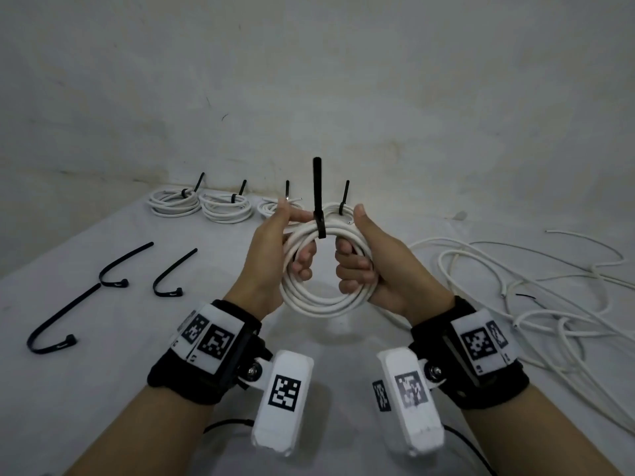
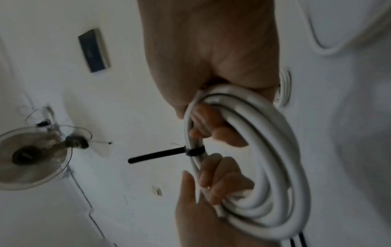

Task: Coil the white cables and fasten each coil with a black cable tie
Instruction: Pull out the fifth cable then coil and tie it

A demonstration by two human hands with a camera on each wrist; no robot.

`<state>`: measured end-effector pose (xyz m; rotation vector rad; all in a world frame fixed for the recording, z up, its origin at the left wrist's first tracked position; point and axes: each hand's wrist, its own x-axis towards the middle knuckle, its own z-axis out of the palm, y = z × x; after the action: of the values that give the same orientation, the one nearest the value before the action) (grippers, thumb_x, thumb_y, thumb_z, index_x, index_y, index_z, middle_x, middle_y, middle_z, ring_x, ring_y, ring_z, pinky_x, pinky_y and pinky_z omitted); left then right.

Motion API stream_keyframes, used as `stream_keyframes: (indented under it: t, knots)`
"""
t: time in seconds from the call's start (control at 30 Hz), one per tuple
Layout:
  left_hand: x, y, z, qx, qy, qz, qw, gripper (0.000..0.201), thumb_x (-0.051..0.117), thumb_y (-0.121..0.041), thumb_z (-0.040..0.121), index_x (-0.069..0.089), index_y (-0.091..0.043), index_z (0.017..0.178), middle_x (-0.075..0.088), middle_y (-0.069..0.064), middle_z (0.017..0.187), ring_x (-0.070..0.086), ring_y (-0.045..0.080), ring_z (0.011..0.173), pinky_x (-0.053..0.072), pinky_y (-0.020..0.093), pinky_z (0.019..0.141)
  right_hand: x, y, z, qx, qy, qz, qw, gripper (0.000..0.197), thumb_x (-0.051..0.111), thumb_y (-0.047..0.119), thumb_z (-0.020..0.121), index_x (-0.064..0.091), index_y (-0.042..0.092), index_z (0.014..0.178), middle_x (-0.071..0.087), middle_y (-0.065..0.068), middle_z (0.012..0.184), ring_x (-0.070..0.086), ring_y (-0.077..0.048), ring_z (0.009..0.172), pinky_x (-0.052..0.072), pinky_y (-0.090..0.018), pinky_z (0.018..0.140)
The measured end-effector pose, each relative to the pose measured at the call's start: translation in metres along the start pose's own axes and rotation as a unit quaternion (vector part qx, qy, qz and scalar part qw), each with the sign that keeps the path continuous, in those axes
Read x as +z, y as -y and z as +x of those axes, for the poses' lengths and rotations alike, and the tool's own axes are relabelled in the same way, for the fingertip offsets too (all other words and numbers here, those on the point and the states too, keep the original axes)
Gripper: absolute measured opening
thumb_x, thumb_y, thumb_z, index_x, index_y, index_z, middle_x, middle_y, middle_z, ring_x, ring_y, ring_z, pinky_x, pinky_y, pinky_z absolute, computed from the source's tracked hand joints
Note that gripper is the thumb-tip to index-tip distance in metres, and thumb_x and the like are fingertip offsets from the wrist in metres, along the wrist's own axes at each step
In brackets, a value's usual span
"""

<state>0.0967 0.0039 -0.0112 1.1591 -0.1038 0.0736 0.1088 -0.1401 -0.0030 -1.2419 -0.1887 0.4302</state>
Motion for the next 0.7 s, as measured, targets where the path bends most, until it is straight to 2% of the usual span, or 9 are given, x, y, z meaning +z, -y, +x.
stream_keyframes:
  t: [0.1,0.17,0.27,0.33,0.43,0.53,0.63,0.7]
  knots:
    - [0.003,0.005,-0.002,0.001,-0.044,-0.012,0.999,0.047,0.028,-0.050,0.099,0.050,-0.016,0.076,0.032,-0.002,0.038,0.022,0.008,0.033,0.018,0.014,0.037,0.008,-0.007,0.002,-0.021,-0.037,0.016,0.999,0.057,0.040,0.055,0.095,0.040,0.014,0.056,0.022,0.006,0.043,0.019,-0.006,0.033,0.020,-0.017,0.033]
    - [0.002,0.007,0.000,-0.002,-0.048,-0.015,0.999,0.048,0.028,-0.050,0.099,0.051,-0.015,0.075,0.032,-0.002,0.038,0.022,0.008,0.033,0.019,0.014,0.036,0.009,-0.010,0.004,-0.029,-0.051,0.011,0.998,0.056,0.041,0.054,0.095,0.038,0.015,0.056,0.021,0.006,0.044,0.018,-0.006,0.033,0.018,-0.017,0.033]
    - [0.001,0.007,0.003,-0.038,-0.003,-0.025,0.999,0.048,0.031,-0.045,0.100,0.057,-0.012,0.077,0.040,0.000,0.040,0.032,0.009,0.032,0.031,0.016,0.036,0.004,-0.008,0.005,-0.036,-0.063,0.054,0.996,0.054,0.040,0.053,0.096,0.037,0.015,0.057,0.021,0.007,0.042,0.017,-0.006,0.032,0.016,-0.016,0.034]
    - [0.002,0.008,0.004,-0.066,0.038,-0.018,0.997,0.053,0.028,-0.046,0.100,0.060,-0.009,0.079,0.046,0.002,0.043,0.042,0.011,0.035,0.042,0.020,0.041,-0.001,-0.004,0.006,-0.054,-0.077,0.085,0.992,0.054,0.040,0.052,0.096,0.038,0.015,0.057,0.022,0.007,0.042,0.018,-0.006,0.032,0.017,-0.016,0.034]
    - [0.004,0.008,0.004,-0.071,0.041,0.010,0.997,0.058,0.026,-0.051,0.098,0.057,-0.007,0.077,0.048,0.001,0.047,0.051,0.014,0.043,0.049,0.023,0.050,-0.004,-0.003,0.007,-0.081,-0.095,0.106,0.987,0.055,0.040,0.053,0.096,0.041,0.013,0.059,0.023,0.006,0.042,0.020,-0.006,0.032,0.022,-0.017,0.033]
    - [0.003,0.005,0.005,-0.061,0.008,0.015,0.998,0.055,0.029,-0.050,0.099,0.053,-0.009,0.073,0.040,-0.003,0.043,0.046,0.012,0.040,0.046,0.024,0.048,-0.002,-0.009,0.010,-0.092,-0.090,0.099,0.987,0.056,0.037,0.052,0.097,0.049,0.010,0.063,0.028,0.003,0.044,0.027,-0.008,0.035,0.031,-0.020,0.036]
    - [-0.001,0.000,0.008,-0.047,-0.033,0.030,0.998,0.053,0.030,-0.047,0.100,0.052,-0.009,0.071,0.032,-0.006,0.041,0.035,0.008,0.036,0.040,0.021,0.043,-0.002,-0.018,0.013,-0.094,-0.091,0.049,0.990,0.059,0.031,0.047,0.101,0.062,0.005,0.074,0.047,-0.002,0.050,0.046,-0.014,0.044,0.046,-0.025,0.048]
    - [-0.007,-0.008,0.012,-0.052,-0.047,-0.002,0.998,0.052,0.031,-0.045,0.100,0.053,-0.009,0.070,0.031,-0.006,0.041,0.032,0.008,0.034,0.038,0.018,0.041,-0.006,-0.025,0.015,-0.094,-0.100,-0.016,0.990,0.054,0.032,0.038,0.103,0.067,0.004,0.080,0.062,-0.006,0.063,0.060,-0.017,0.058,0.054,-0.028,0.061]
